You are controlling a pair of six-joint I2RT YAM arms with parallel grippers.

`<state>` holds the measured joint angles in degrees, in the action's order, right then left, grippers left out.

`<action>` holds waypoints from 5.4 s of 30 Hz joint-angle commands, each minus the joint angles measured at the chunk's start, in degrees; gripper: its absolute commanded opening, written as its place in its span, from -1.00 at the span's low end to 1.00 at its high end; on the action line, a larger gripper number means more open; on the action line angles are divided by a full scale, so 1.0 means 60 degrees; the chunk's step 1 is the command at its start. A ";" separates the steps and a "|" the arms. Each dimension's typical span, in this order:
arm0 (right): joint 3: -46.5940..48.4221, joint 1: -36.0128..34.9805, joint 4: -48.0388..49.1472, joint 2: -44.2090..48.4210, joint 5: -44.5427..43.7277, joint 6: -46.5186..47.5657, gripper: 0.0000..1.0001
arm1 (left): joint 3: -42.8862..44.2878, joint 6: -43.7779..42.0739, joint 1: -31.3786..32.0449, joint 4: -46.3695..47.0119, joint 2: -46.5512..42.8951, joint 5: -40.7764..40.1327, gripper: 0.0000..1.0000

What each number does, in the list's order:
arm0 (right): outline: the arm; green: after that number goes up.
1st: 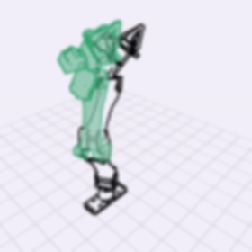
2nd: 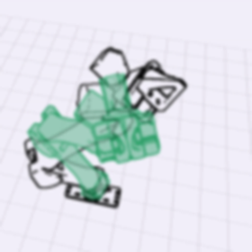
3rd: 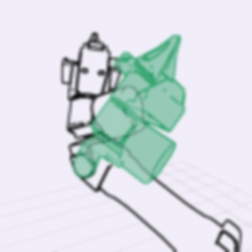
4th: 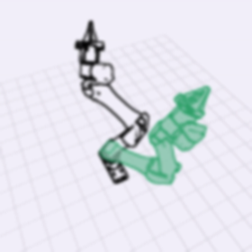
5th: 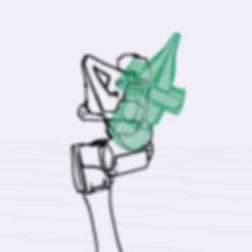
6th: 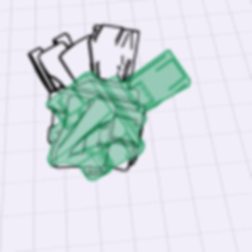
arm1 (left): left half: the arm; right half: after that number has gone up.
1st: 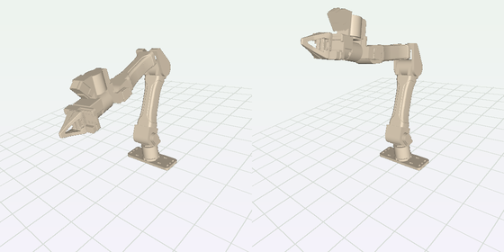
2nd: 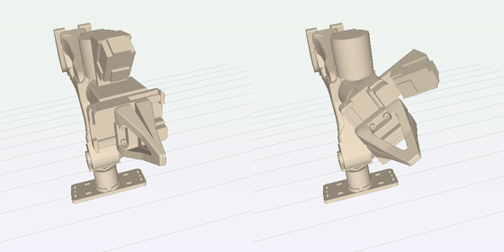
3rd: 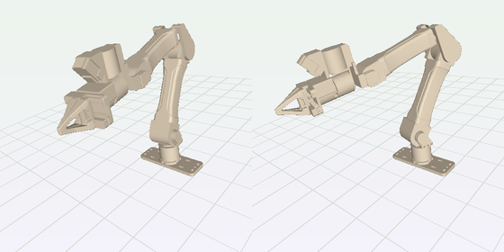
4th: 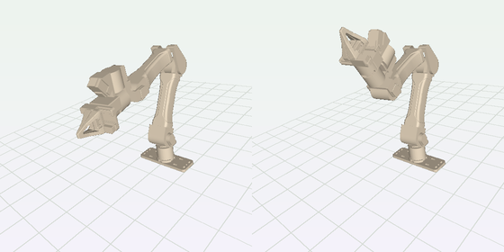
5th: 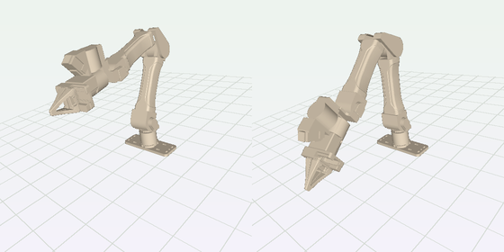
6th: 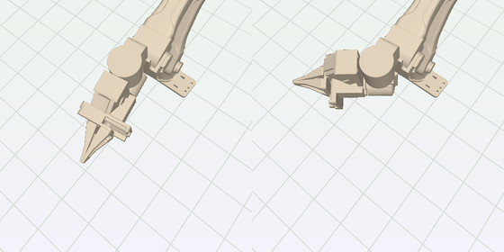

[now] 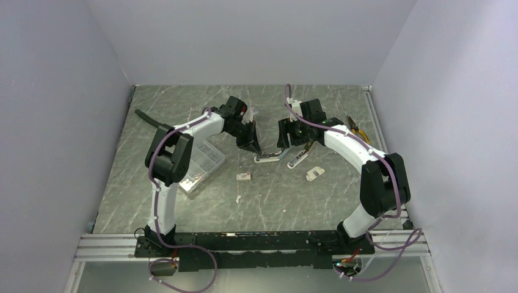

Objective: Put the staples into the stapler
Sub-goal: Install the staple into the stapler.

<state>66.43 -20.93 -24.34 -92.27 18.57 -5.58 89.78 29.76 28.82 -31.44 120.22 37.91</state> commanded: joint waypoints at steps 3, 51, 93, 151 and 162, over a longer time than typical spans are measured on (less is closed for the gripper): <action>0.0002 0.0027 0.0248 0.0023 0.0093 0.0053 0.31 | 0.0059 0.0152 0.0031 -0.0097 0.0012 -0.0036 -0.95; -0.0071 0.0060 0.0315 0.0039 0.0111 0.0052 0.31 | 0.0289 0.0093 0.0014 -0.0200 0.0284 0.0042 -0.95; -0.0099 0.0066 0.0338 0.0069 0.0142 0.0066 0.32 | 0.0035 0.0063 0.0003 0.0046 0.0190 -0.0134 -0.95; -0.0160 0.0146 0.0409 0.0098 0.0190 0.0040 0.32 | 0.0917 -0.0755 0.0016 -0.0728 0.0647 -0.0380 -0.95; -0.0123 0.0146 0.0420 0.0137 0.0179 0.0081 0.32 | 0.1120 -0.1202 0.0143 -0.0625 0.0249 -0.0019 -0.95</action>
<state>65.78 -20.27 -23.90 -92.27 18.59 -5.56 94.61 25.08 28.86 -35.14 124.25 36.18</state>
